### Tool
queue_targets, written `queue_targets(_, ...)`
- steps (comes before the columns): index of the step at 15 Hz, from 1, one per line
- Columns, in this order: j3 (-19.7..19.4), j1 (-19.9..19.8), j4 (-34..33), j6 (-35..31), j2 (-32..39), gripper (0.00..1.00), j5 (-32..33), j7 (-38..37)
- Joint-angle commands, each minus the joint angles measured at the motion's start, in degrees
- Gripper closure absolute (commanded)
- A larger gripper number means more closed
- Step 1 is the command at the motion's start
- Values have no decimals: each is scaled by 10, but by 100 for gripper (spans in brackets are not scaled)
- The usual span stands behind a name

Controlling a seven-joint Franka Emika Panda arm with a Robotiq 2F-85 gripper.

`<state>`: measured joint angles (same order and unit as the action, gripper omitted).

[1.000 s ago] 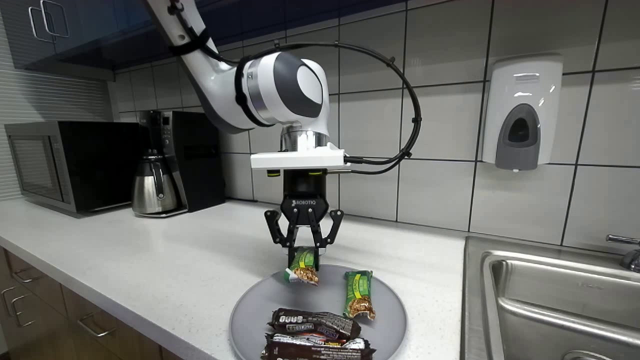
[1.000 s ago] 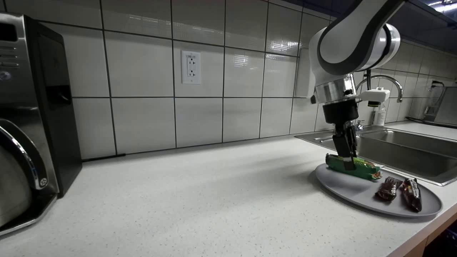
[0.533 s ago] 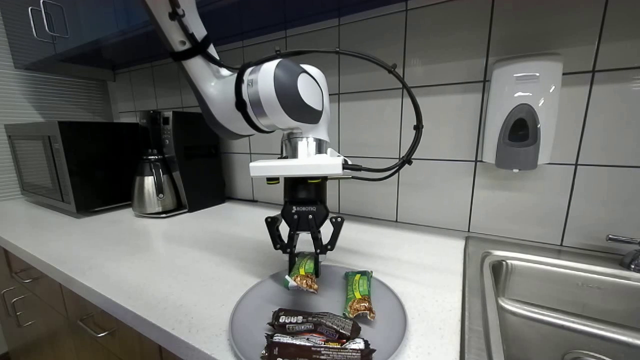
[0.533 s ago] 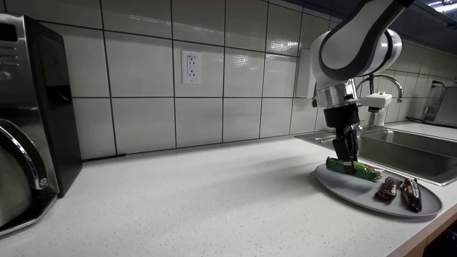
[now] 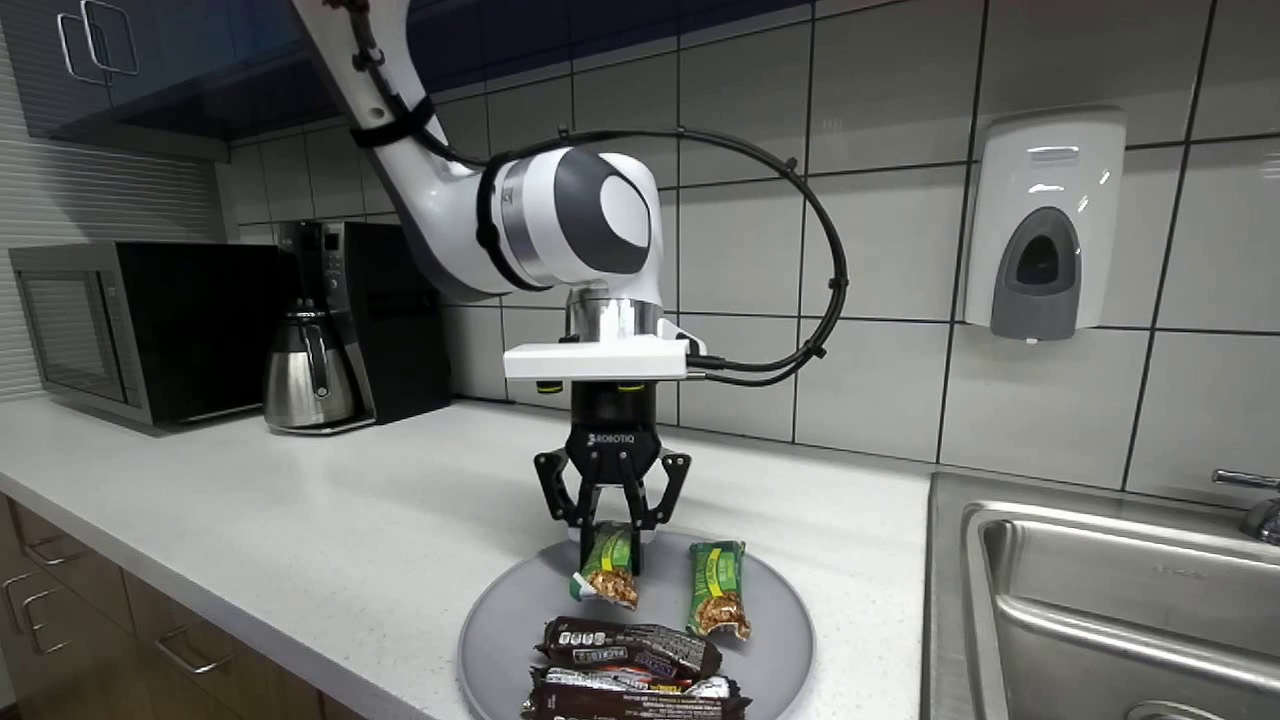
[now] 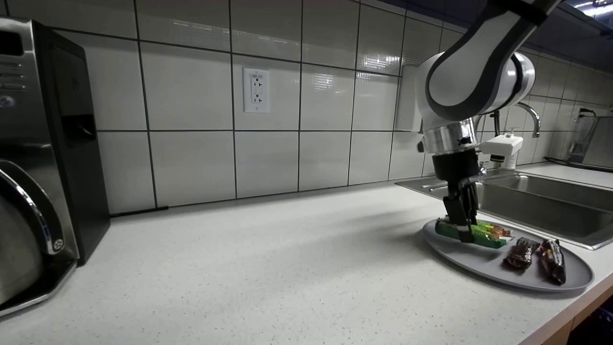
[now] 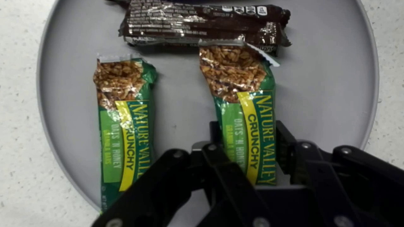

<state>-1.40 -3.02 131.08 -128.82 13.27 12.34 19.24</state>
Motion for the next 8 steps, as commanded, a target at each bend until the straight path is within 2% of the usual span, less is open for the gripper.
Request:
queue_targets(1, -1, 0, -12, -5, 11, 83, 4, -11)
queue_targets(2, -1, -1, -15, -4, 14, 83, 1, -11)
queue_targets(3, -1, -1, -16, -3, 15, 38, 2, -10)
queue_targets(8, 0, -1, -22, 0, 10, 4, 0, -9)
